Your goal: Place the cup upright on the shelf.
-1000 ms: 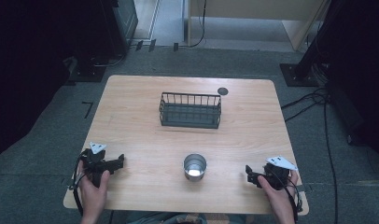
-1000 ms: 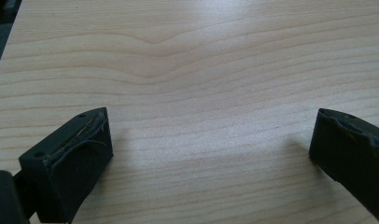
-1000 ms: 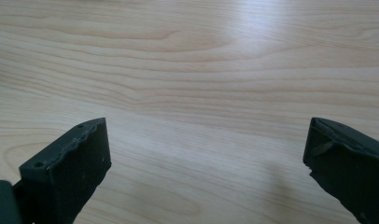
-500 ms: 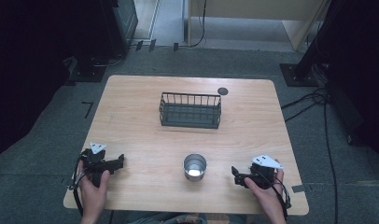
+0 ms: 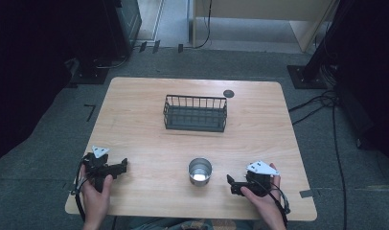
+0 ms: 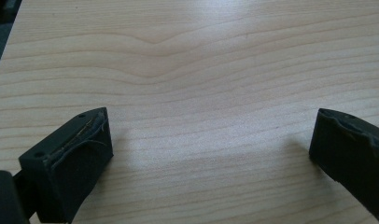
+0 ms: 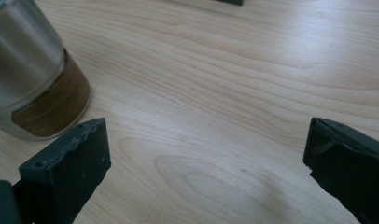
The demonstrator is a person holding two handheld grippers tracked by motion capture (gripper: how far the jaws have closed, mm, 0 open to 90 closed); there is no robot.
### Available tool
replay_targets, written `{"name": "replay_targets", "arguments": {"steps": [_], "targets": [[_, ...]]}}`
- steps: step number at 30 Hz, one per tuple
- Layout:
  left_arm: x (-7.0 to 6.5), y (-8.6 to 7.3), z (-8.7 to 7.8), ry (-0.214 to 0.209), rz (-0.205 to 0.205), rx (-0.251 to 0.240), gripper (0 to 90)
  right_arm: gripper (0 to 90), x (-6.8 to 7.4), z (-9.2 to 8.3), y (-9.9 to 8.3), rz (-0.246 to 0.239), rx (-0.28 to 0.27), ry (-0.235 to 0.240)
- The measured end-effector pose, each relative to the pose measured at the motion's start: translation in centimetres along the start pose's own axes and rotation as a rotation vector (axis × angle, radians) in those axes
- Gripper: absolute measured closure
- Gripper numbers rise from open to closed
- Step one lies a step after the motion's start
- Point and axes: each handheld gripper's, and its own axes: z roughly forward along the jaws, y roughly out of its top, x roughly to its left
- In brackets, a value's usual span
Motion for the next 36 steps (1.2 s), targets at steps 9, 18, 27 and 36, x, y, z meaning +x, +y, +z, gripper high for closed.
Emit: {"name": "replay_targets", "arguments": {"steps": [9, 18, 27, 36], "targets": [[0.0, 0.0, 0.0, 0.000, 0.000, 0.000, 0.0, 0.3, 1.6, 0.9, -0.3, -0.037, 0.022, 0.039], [0.0, 0.0, 0.0, 0.000, 0.000, 0.000, 0.0, 1.1, 3.0, 1.5, -0.6, -0.064, 0.040, 0.080], [0.0, 0.0, 0.0, 0.000, 0.000, 0.000, 0.0, 1.1, 4.1, 1.9, -0.3, -0.084, 0.040, 0.128], [0.0, 0.0, 0.0, 0.000, 0.000, 0.000, 0.0, 1.2, 5.1, 2.2, 0.7, -0.103, 0.026, 0.157]]}}
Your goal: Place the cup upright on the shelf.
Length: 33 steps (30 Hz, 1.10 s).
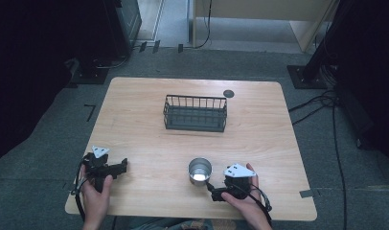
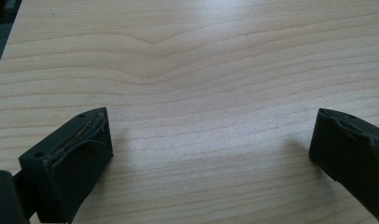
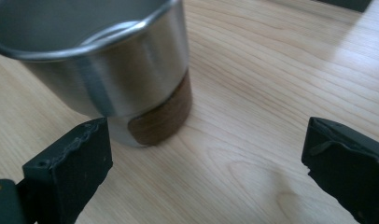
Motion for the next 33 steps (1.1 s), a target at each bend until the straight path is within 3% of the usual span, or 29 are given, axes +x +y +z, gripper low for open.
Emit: {"name": "replay_targets", "arguments": {"steps": [12, 25, 33], "targets": [[0.0, 0.0, 0.0, 0.000, 0.000, 0.000, 0.0, 1.1, 1.6, 1.2, 1.5, -0.043, -0.005, 0.058], [0.0, 0.0, 0.0, -0.001, 0.001, 0.001, 0.0, 2.8, 2.7, 2.5, 2.7, -0.074, -0.020, 0.073], [0.0, 0.0, 0.0, -0.001, 0.001, 0.001, 0.0, 6.3, 3.3, 3.6, 3.5, -0.054, -0.049, 0.088]]}}
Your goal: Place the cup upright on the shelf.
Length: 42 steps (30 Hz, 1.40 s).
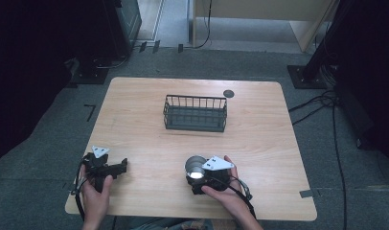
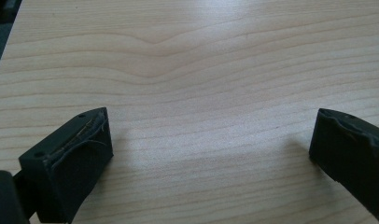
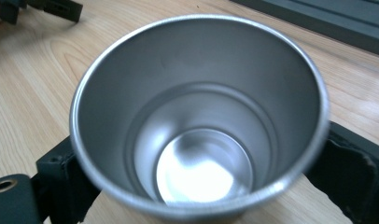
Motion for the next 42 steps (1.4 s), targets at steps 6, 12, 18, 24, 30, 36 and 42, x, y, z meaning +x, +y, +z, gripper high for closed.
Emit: {"name": "replay_targets", "arguments": {"steps": [6, 12, 18, 24, 30, 36, 42], "targets": [[0.0, 0.0, 0.0, 0.000, 0.000, 0.000, 0.0, 8.8, 0.3, 0.7, 0.3, 0.015, 0.011, -0.001], [0.0, 0.0, 0.0, 0.000, 0.000, 0.000, 0.0, 15.3, 0.6, 0.8, 0.6, 0.017, 0.020, -0.016], [0.0, 0.0, 0.0, 0.000, 0.000, 0.000, 0.0, 16.8, 0.5, 0.7, 0.9, 0.012, 0.019, -0.028], [0.0, 0.0, 0.0, 0.000, 0.000, 0.000, 0.0, 17.3, 0.0, 0.2, 1.4, 0.015, 0.001, -0.037], [0.0, 0.0, 0.0, 0.000, 0.000, 0.000, 0.0, 17.4, -0.5, -0.4, 2.1, 0.025, -0.014, -0.041], [0.0, 0.0, 0.0, 0.001, -0.001, -0.001, 0.0, 17.5, -1.2, -0.9, 3.0, 0.042, -0.022, -0.049], [0.0, 0.0, 0.0, 0.001, -0.001, -0.001, 0.0, 17.5, -1.9, -1.5, 4.0, 0.047, -0.037, -0.055]]}}
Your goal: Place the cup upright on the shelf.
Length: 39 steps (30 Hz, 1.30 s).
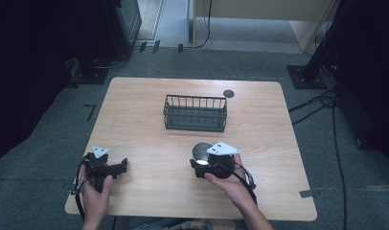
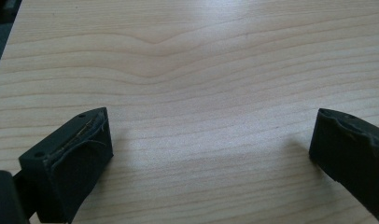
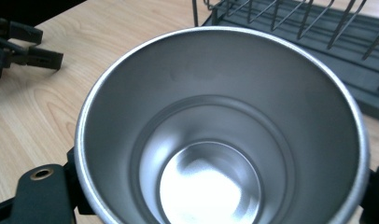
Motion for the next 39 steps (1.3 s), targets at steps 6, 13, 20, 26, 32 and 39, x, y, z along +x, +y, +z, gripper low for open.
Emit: {"name": "replay_targets", "arguments": {"steps": [6, 13, 20, 26, 32, 39], "targets": [[0.0, 0.0, 0.0, 0.000, 0.000, 0.000, 0.0, 17.5, -0.6, -0.4, 1.0, 0.005, -0.015, -0.010], [0.0, 0.0, 0.0, 0.000, 0.000, 0.000, 0.0, 17.5, -1.7, -0.6, 2.3, 0.032, -0.026, -0.031], [0.0, 0.0, 0.0, 0.000, 0.000, 0.000, 0.0, 17.5, -2.4, -0.8, 3.7, 0.024, -0.051, -0.049], [0.0, 0.0, 0.0, 0.000, -0.001, -0.001, 0.0, 17.5, -2.8, -0.9, 4.8, 0.023, -0.076, -0.071], [0.0, 0.0, 0.0, 0.000, -0.002, -0.002, 0.0, 17.5, -3.2, -0.9, 5.9, 0.021, -0.093, -0.087], [0.0, 0.0, 0.0, 0.000, -0.003, -0.002, 0.0, 17.5, -4.0, -1.0, 7.1, 0.030, -0.109, -0.105]]}}
